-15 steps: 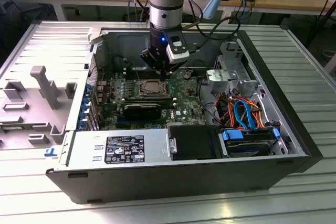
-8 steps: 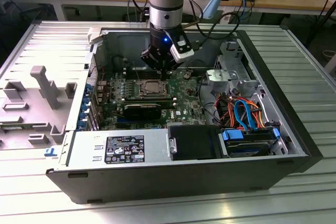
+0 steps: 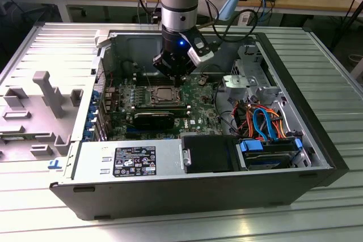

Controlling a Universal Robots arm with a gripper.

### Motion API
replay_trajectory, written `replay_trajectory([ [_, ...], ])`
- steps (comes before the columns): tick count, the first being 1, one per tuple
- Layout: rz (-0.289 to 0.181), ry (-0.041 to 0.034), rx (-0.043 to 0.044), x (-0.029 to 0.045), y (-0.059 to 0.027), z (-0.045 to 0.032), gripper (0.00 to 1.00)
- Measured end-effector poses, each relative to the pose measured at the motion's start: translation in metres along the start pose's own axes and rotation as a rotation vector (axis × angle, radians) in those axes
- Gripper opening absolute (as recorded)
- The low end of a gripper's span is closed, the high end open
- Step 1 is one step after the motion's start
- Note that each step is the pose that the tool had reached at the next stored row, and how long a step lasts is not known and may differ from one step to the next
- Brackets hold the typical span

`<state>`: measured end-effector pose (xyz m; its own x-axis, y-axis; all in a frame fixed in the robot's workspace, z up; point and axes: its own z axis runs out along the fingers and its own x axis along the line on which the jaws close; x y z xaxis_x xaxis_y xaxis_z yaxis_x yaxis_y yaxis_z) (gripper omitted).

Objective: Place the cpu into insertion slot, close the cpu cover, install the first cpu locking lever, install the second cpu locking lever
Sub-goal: 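Install the first cpu locking lever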

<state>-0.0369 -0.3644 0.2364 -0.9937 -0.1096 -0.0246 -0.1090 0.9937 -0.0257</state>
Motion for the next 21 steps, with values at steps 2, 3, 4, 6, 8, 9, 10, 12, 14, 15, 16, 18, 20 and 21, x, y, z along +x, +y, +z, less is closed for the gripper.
replay_trajectory([
  [2,-0.001,0.0303,-0.0033,0.0000,0.0000,0.0004,0.11],
  [3,-0.001,0.0417,-0.0044,-0.0001,0.0000,0.0004,0.11],
  [4,-0.001,0.0423,-0.0045,-0.0001,0.0000,0.0004,0.11],
  [6,-0.001,0.0427,-0.0045,-0.0001,0.0000,0.0004,0.11],
  [8,-0.001,0.0427,-0.0044,-0.0001,0.0000,0.0004,0.11],
  [9,-0.001,0.0427,-0.0045,0.0000,-0.0001,0.0001,0.11],
  [10,-0.001,0.0426,-0.0044,0.0001,-0.0001,-0.0004,0.11],
  [12,-0.001,0.0426,-0.0044,0.0001,-0.0001,-0.0023,0.11],
  [14,-0.001,0.0426,-0.0044,0.0000,-0.0002,-0.0046,0.11],
  [15,-0.001,0.0425,-0.0045,0.0000,-0.0002,-0.0055,0.11],
  [16,-0.001,0.0426,-0.0045,0.0000,-0.0002,-0.0067,0.11],
  [18,-0.001,0.0423,-0.0047,0.0006,-0.0002,-0.0079,0.11],
  [20,-0.001,0.0420,-0.0048,0.0023,0.0000,-0.0082,0.11],
  [21,-0.001,0.0417,-0.0051,0.0053,0.0003,-0.0084,0.11],
])
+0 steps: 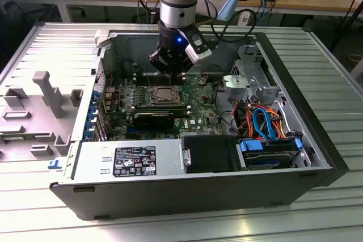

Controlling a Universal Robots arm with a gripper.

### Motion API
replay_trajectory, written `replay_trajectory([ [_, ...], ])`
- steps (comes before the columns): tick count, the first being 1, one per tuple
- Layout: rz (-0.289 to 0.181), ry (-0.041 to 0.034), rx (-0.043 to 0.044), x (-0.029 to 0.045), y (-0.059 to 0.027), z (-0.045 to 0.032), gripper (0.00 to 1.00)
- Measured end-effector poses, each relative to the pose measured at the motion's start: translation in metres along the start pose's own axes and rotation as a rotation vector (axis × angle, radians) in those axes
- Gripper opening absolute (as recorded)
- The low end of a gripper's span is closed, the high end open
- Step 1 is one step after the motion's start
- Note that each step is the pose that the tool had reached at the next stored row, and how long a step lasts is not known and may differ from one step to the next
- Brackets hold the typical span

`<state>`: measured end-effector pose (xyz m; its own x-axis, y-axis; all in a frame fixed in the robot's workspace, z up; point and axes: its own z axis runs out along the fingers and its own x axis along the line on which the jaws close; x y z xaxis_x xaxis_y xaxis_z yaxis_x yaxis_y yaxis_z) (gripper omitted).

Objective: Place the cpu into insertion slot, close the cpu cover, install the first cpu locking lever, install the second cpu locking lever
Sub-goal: 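Install the first cpu locking lever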

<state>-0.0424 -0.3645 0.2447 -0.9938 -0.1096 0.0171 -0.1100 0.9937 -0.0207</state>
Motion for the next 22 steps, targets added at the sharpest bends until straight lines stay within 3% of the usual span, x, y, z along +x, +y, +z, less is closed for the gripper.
replay_trajectory([
  [3,0.000,-0.0007,-0.0007,0.0055,-0.0001,0.0001,0.11],
  [10,0.000,-0.0036,-0.0032,0.0274,0.0002,0.0005,0.11],
  [22,0.000,-0.0046,-0.0051,0.0477,0.0010,0.0008,0.11],
])
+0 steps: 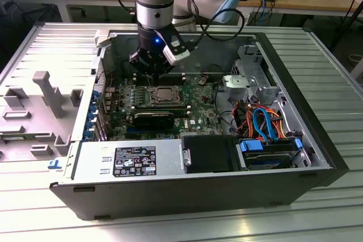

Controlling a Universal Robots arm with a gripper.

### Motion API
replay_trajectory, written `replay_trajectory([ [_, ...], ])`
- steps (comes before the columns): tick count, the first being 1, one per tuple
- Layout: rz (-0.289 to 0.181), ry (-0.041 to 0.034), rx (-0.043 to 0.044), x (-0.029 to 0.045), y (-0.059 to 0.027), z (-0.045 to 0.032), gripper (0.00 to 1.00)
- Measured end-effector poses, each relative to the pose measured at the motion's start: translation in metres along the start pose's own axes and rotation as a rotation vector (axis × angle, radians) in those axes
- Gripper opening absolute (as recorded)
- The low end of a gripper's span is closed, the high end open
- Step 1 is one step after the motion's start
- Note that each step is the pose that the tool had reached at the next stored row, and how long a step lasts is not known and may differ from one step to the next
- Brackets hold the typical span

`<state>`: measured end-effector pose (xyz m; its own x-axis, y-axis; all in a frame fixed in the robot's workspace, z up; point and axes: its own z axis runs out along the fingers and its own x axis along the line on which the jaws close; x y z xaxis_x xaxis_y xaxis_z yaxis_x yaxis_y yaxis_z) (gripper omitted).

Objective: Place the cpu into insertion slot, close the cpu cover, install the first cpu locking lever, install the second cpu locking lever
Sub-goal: 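Install the first cpu locking lever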

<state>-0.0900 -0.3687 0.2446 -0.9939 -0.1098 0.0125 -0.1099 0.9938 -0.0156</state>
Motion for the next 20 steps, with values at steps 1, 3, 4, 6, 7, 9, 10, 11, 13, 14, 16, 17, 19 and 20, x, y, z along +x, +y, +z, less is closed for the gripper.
replay_trajectory([
  [1,0.000,-0.0003,-0.0005,0.0035,0.0003,0.0001,0.11],
  [3,0.000,-0.0010,-0.0025,0.0109,0.0011,0.0001,0.11],
  [4,0.000,-0.0012,-0.0031,0.0131,0.0014,0.0001,0.11],
  [6,0.000,-0.0025,-0.0053,0.0176,0.0019,-0.0004,0.11],
  [7,0.000,-0.0045,-0.0076,0.0220,0.0023,-0.0019,0.11],
  [9,0.000,-0.0070,-0.0093,0.0279,0.0030,-0.0031,0.11],
  [10,0.000,-0.0085,-0.0107,0.0319,0.0034,-0.0038,0.11],
  [11,0.000,-0.0094,-0.0114,0.0343,0.0036,-0.0042,0.11],
  [13,0.000,-0.0105,-0.0124,0.0364,0.0039,-0.0059,0.11],
  [14,0.000,-0.0110,-0.0130,0.0368,0.0040,-0.0072,0.11],
  [16,0.000,-0.0120,-0.0137,0.0380,0.0049,-0.0131,0.11],
  [17,0.000,-0.0129,-0.0138,0.0389,0.0056,-0.0159,0.11],
  [19,0.000,-0.0134,-0.0151,0.0390,0.0070,-0.0176,0.11],
  [20,0.000,-0.0135,-0.0157,0.0389,0.0080,-0.0179,0.11],
])
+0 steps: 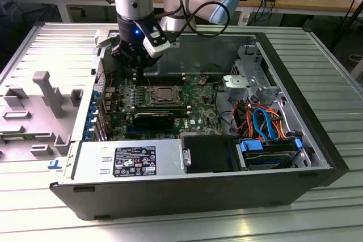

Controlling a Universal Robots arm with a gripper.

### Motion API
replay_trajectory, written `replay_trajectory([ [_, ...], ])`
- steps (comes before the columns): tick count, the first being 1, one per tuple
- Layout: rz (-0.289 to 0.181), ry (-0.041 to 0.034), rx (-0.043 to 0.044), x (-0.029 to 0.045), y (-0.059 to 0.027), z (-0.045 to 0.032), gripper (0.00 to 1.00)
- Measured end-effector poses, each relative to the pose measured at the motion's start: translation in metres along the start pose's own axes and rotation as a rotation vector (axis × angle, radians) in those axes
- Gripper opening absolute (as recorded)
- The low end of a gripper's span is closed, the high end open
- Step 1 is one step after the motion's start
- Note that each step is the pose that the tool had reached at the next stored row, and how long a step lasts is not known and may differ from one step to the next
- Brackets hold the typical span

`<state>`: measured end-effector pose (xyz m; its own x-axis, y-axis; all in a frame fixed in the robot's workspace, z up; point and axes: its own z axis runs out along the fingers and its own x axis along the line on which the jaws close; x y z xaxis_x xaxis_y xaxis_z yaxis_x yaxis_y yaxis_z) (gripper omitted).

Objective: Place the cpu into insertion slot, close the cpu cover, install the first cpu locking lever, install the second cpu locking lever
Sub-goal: 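Install the first cpu locking lever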

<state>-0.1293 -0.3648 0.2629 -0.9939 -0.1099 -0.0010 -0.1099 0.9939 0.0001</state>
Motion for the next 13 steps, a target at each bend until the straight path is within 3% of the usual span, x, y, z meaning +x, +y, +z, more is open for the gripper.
replay_trajectory([
  [4,0.000,-0.0003,-0.0035,-0.0008,0.0078,-0.0002,0.11],
  [6,0.000,-0.0013,-0.0138,-0.0008,0.0108,-0.0003,0.11],
  [7,0.000,-0.0029,-0.0264,-0.0008,0.0119,-0.0002,0.11],
  [8,0.000,-0.0033,-0.0301,-0.0009,0.0124,-0.0002,0.11],
  [13,0.000,-0.0028,-0.0348,-0.0034,0.0131,0.0000,0.11],
])
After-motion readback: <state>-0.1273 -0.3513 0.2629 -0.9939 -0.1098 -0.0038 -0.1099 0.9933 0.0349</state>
